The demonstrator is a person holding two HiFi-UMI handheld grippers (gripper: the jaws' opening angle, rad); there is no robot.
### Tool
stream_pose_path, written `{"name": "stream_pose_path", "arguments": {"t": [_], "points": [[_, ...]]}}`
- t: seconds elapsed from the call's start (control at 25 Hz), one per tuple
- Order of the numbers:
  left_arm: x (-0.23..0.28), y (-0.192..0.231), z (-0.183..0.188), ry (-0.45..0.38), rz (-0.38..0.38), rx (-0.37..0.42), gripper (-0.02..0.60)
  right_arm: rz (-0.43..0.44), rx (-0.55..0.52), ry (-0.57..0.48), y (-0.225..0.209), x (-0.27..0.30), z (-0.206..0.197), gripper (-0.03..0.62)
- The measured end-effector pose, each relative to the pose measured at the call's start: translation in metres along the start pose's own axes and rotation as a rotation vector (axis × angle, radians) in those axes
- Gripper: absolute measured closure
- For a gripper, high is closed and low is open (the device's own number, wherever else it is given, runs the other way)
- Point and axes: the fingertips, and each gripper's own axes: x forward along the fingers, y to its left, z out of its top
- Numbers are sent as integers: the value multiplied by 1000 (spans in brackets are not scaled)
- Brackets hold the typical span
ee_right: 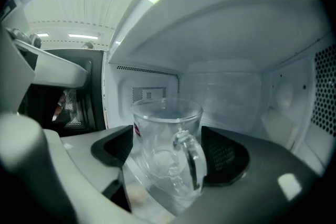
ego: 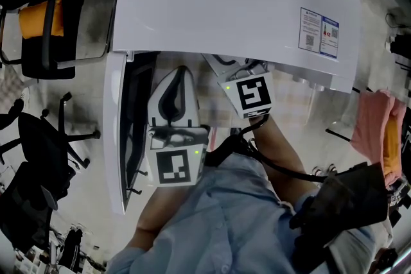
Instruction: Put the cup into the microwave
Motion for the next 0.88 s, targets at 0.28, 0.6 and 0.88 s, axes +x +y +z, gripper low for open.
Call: {"name": "stream_pose_path", "arguments": {"t": [0.28,0.6,0.88], "points": [[-12,-8,4,-22,6,13,575,-27,-4,-2,-2,-21,-2,218],[-31,-17,14,-66,21,32,575,-51,28,5,3,-60,-7,218],[-46,-25,21,-94,35,39,575,-14,71,1,34,-86,-13,218]]}}
